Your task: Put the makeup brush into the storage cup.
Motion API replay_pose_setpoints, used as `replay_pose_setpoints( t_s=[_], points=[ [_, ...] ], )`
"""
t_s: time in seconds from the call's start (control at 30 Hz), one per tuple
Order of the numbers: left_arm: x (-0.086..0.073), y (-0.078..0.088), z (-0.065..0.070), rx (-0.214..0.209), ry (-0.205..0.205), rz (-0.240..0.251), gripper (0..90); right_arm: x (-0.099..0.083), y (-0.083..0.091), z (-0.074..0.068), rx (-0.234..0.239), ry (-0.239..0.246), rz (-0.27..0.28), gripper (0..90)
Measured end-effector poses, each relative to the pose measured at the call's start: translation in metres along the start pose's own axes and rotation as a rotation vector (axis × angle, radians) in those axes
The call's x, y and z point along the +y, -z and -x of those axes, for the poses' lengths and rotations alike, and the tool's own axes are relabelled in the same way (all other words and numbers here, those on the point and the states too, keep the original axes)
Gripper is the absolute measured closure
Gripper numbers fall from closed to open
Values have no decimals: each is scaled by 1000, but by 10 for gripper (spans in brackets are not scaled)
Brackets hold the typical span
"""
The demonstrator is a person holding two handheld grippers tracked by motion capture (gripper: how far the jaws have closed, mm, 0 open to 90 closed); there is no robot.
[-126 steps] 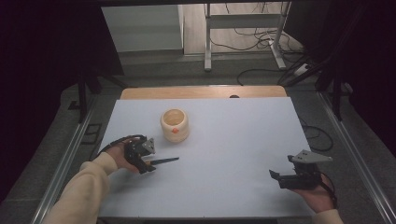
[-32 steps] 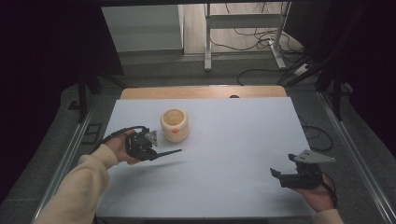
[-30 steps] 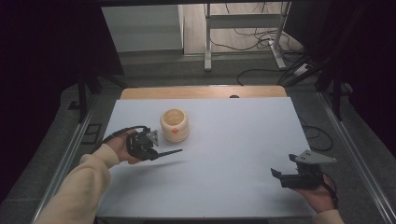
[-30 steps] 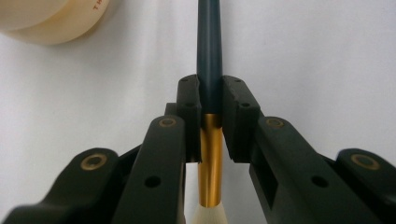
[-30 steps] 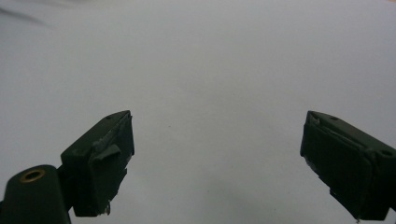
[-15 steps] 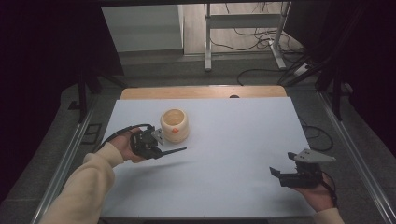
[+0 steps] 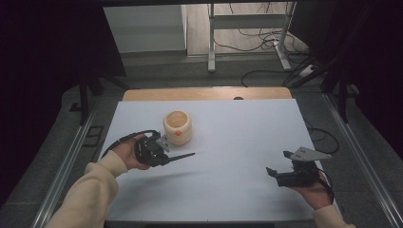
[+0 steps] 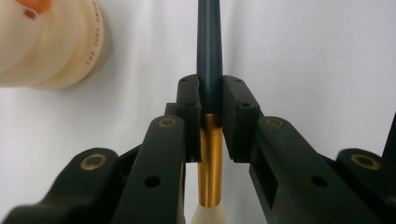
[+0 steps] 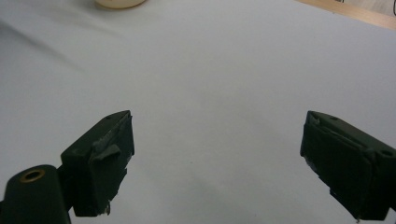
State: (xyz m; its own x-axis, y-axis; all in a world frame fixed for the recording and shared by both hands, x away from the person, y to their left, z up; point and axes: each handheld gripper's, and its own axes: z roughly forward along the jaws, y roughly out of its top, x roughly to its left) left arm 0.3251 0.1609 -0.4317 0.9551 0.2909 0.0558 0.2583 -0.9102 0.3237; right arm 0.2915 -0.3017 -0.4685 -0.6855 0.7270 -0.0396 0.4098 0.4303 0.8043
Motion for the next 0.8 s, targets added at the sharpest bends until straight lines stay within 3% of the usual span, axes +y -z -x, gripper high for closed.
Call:
replay_pose_setpoints(
  t_s=[0.8],
  points=[
    [16, -2, 2, -36, -26, 16, 788, 5, 0, -12, 1, 21, -4, 102]
  ],
)
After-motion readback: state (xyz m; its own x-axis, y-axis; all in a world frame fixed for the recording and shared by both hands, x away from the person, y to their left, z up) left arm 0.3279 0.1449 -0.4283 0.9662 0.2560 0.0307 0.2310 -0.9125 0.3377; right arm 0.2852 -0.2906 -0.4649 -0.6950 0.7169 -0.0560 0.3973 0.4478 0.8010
